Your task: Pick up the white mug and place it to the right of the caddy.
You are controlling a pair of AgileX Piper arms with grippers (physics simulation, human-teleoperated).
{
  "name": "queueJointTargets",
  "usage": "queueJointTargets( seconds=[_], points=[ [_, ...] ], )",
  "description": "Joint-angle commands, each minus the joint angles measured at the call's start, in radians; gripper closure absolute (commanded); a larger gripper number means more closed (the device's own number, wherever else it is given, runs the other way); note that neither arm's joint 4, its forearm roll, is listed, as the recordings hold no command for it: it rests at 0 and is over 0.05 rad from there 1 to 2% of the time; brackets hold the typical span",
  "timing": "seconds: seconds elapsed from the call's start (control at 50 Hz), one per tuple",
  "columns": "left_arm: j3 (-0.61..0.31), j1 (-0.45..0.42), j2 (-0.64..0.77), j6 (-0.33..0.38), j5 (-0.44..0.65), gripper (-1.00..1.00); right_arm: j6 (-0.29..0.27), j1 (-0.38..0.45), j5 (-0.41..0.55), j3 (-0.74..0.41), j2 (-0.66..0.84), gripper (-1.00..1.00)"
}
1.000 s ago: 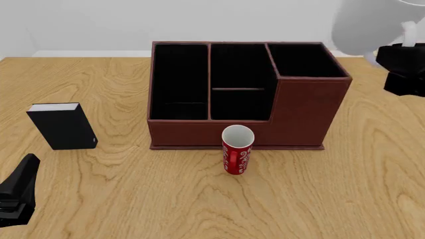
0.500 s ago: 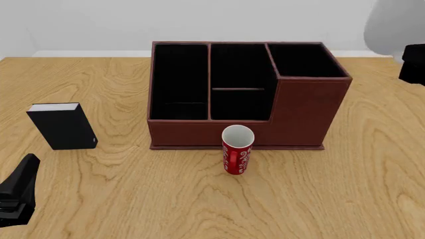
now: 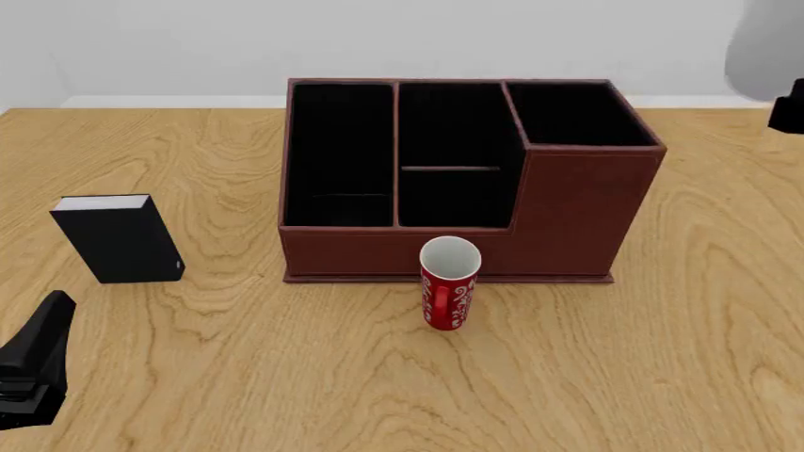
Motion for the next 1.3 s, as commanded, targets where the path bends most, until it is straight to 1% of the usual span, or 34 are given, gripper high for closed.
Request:
queueJointTargets(
  seconds=[0.02, 0.08, 0.1, 0.18, 0.22, 0.28, 0.36, 0.42, 0.46, 0.48, 0.52, 0.54, 0.58, 0.66, 0.74, 0.82, 0.9, 0.94, 0.98, 1.04, 1.24, 1.3],
  points=[
    [0.000, 0.000, 0.000, 0.000, 0.000, -1.00, 0.000, -0.068, -0.006, -0.057, 0.070, 1.00],
    [0.000, 0.000, 0.000, 0.000, 0.000, -1.00, -0.013, -0.080, -0.015, -0.061, 0.088, 1.00],
    [0.000, 0.000, 0.000, 0.000, 0.000, -1.00, -0.025, -0.091, -0.018, -0.063, 0.094, 1.00],
    [0.000, 0.000, 0.000, 0.000, 0.000, -1.00, -0.048, -0.071, -0.035, -0.075, 0.121, 1.00],
    [0.000, 0.000, 0.000, 0.000, 0.000, -1.00, -0.070, -0.076, -0.048, -0.073, 0.125, 1.00],
    [0.000, 0.000, 0.000, 0.000, 0.000, -1.00, -0.083, -0.077, -0.062, -0.072, 0.140, 1.00],
    [0.000, 0.000, 0.000, 0.000, 0.000, -1.00, -0.088, -0.084, -0.075, -0.069, 0.154, 1.00],
    [0.000, 0.000, 0.000, 0.000, 0.000, -1.00, -0.076, -0.065, -0.089, -0.071, 0.186, 1.00],
    [0.000, 0.000, 0.000, 0.000, 0.000, -1.00, -0.084, -0.064, -0.108, -0.070, 0.205, 1.00],
    [0.000, 0.000, 0.000, 0.000, 0.000, -1.00, -0.096, -0.076, -0.118, -0.069, 0.220, 1.00],
    [0.000, 0.000, 0.000, 0.000, 0.000, -1.00, -0.090, -0.074, -0.132, -0.074, 0.246, 1.00],
    [0.000, 0.000, 0.000, 0.000, 0.000, -1.00, -0.069, -0.063, -0.129, -0.086, 0.279, 1.00],
    [0.000, 0.000, 0.000, 0.000, 0.000, -1.00, -0.088, -0.072, -0.151, -0.084, 0.298, 1.00],
    [0.000, 0.000, 0.000, 0.000, 0.000, -1.00, -0.085, -0.070, -0.169, -0.102, 0.355, 1.00],
    [0.000, 0.000, 0.000, 0.000, 0.000, -1.00, -0.087, -0.068, -0.179, -0.114, 0.380, 1.00],
    [0.000, 0.000, 0.000, 0.000, 0.000, -1.00, -0.076, -0.048, -0.187, -0.130, 0.411, 1.00],
    [0.000, 0.000, 0.000, 0.000, 0.000, -1.00, -0.084, -0.048, -0.197, -0.135, 0.427, 1.00],
    [0.000, 0.000, 0.000, 0.000, 0.000, -1.00, -0.073, -0.028, -0.193, -0.139, 0.431, 1.00],
    [0.000, 0.000, 0.000, 0.000, 0.000, -1.00, -0.089, -0.020, -0.201, -0.131, 0.431, 1.00],
    [0.000, 0.000, 0.000, 0.000, 0.000, -1.00, -0.077, -0.012, -0.207, -0.129, 0.434, 1.00],
    [0.000, 0.000, 0.000, 0.000, 0.000, -1.00, -0.077, -0.034, -0.216, -0.127, 0.455, 1.00],
    [0.000, 0.000, 0.000, 0.000, 0.000, -1.00, -0.062, -0.042, -0.212, -0.132, 0.453, 1.00]
  ],
)
